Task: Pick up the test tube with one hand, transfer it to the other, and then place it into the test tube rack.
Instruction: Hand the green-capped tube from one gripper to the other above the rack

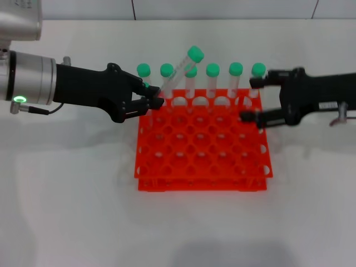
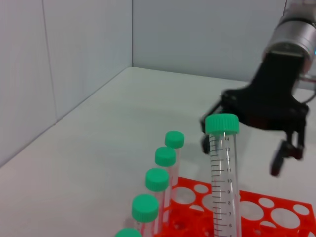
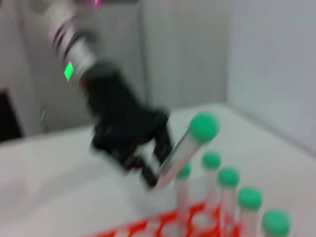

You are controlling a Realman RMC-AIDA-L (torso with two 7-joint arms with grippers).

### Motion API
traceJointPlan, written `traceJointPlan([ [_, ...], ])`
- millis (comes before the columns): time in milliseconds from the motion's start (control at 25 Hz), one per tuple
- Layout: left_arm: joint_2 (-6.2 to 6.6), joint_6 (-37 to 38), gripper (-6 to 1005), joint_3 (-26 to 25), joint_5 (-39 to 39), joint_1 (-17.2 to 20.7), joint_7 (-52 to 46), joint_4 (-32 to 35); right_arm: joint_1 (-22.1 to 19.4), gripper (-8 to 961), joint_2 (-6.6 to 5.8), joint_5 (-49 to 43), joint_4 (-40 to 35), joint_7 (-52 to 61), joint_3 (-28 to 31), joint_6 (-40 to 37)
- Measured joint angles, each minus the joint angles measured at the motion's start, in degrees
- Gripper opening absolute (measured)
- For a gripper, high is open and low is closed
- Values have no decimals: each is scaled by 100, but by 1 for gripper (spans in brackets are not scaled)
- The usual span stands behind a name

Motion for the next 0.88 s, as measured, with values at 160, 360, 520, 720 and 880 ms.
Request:
traceJointPlan([
  [160, -36, 5, 232, 0, 4, 0, 108, 0, 11, 746, -17, 812, 496, -60, 37, 203],
  [360, -64, 0, 235, 0, 5, 0, 181, 0, 12, 744, 3, 1333, 861, -210, 29, 222],
  [520, -69, -1, 238, 0, -16, -17, 200, 0, 59, 742, -7, 1915, 1437, -530, 31, 270],
  [720, -99, -51, 240, 17, 11, -57, 213, 0, 70, 740, 26, 2545, 1942, -1077, -12, 343],
  [880, -108, -130, 243, 57, 14, -71, 215, 0, 148, 738, 55, 2901, 2355, -1455, -32, 306],
])
